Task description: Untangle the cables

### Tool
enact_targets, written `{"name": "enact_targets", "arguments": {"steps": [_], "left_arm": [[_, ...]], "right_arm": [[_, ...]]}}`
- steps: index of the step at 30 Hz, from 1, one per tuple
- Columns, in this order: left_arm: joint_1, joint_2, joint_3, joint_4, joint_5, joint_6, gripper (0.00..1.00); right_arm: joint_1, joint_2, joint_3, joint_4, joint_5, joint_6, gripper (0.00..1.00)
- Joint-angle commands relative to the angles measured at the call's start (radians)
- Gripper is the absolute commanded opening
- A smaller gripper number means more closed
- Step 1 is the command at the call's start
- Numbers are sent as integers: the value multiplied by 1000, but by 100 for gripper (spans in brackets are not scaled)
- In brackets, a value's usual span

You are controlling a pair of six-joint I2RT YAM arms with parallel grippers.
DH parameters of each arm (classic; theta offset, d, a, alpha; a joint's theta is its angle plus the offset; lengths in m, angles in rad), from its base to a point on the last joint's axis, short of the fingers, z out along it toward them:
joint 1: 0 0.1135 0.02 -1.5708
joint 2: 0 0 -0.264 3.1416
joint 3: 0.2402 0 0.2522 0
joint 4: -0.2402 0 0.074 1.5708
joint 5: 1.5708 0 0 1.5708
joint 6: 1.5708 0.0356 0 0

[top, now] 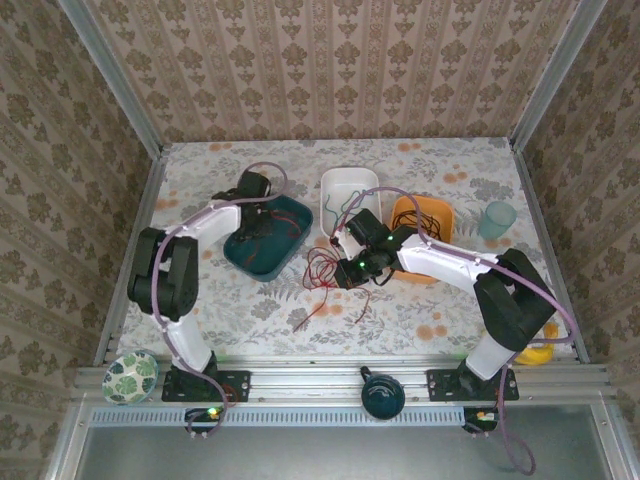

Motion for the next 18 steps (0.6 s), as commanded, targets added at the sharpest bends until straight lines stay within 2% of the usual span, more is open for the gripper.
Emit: {"name": "enact_targets", "arguments": {"steps": [1,3,5,7,10,16,18], "left_arm": [[-1,17,63,-91,-58,-21,21],[-7,19,91,-100,-77,-24,33],[-11,19,120,-113,-89,-25,52],[-19,12,146,-124,-102,-27,63],[-35,-14,172,-123,-102,-17,70],[-77,-135,182,-97,-125,-5,74],[-93,-196,150,-57,-104,37,75]], "right_arm": [[-6,-30,-20,-8,0,1,0],[-10,-31,-23,-5,-1,1,0],[-13,-33,-28,-2,-3,-2,0],[-14,-34,-32,3,-6,0,0],[-14,-42,-45,22,-17,4,0],[-16,-54,-58,36,-30,1,0],[-16,-63,-64,44,-27,0,0]]}}
